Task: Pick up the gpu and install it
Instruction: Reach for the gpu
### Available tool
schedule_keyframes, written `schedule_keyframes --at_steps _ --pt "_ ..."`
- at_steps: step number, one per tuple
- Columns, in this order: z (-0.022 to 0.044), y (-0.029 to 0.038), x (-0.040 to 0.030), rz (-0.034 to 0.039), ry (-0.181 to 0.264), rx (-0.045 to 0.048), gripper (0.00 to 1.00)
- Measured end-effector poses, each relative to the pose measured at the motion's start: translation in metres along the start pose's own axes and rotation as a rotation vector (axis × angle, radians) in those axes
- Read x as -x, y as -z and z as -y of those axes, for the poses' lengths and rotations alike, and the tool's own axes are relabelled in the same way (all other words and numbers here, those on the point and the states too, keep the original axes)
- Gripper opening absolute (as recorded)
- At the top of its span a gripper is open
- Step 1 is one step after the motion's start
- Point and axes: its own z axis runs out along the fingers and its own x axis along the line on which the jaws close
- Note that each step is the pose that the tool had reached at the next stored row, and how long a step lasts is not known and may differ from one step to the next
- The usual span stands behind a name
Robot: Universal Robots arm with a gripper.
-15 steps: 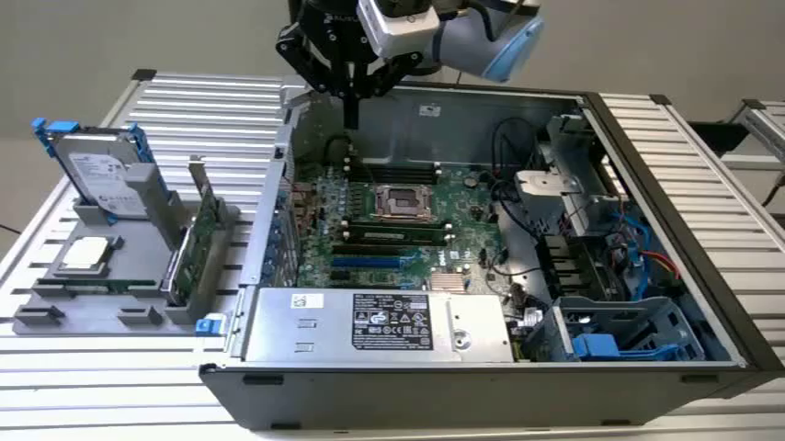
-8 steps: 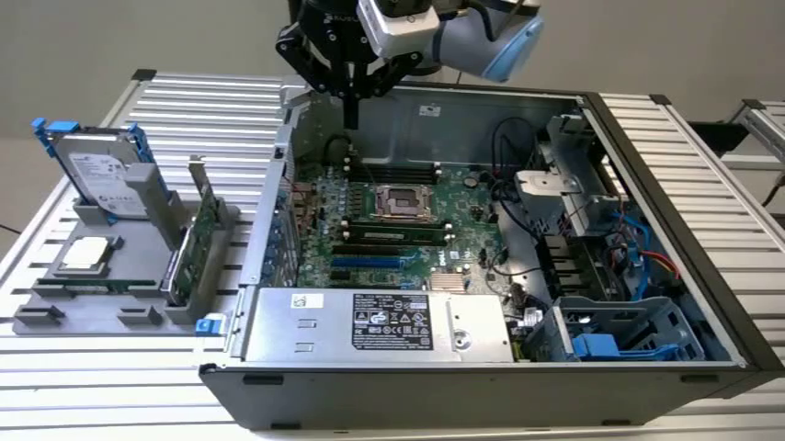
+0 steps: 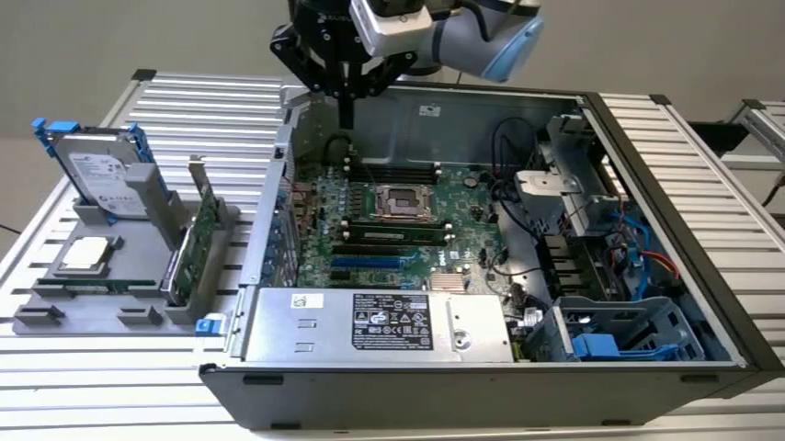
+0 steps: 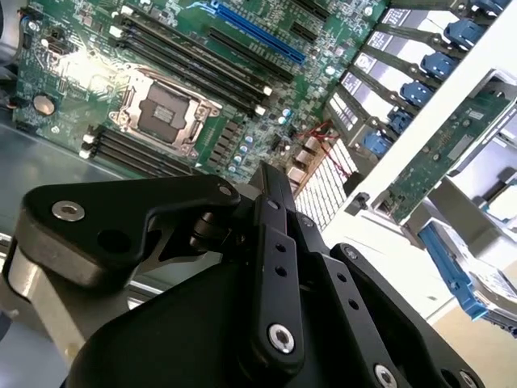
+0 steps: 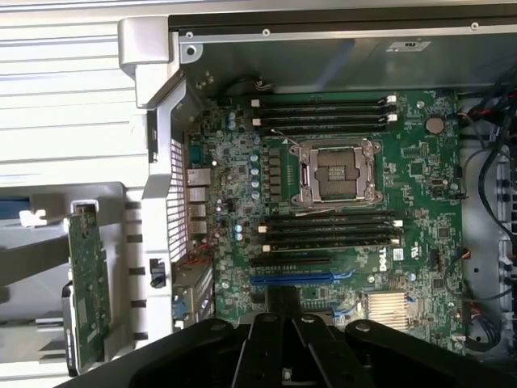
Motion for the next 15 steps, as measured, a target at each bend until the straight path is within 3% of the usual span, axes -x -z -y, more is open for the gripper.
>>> schedule_keyframes --at_steps 6,15 --pt "0.0007 0.0002 -0.0095 0.0 0.0 0.0 0.0" --pt "0.002 0.0006 -0.029 0.0 0.001 0.0001 0.0"
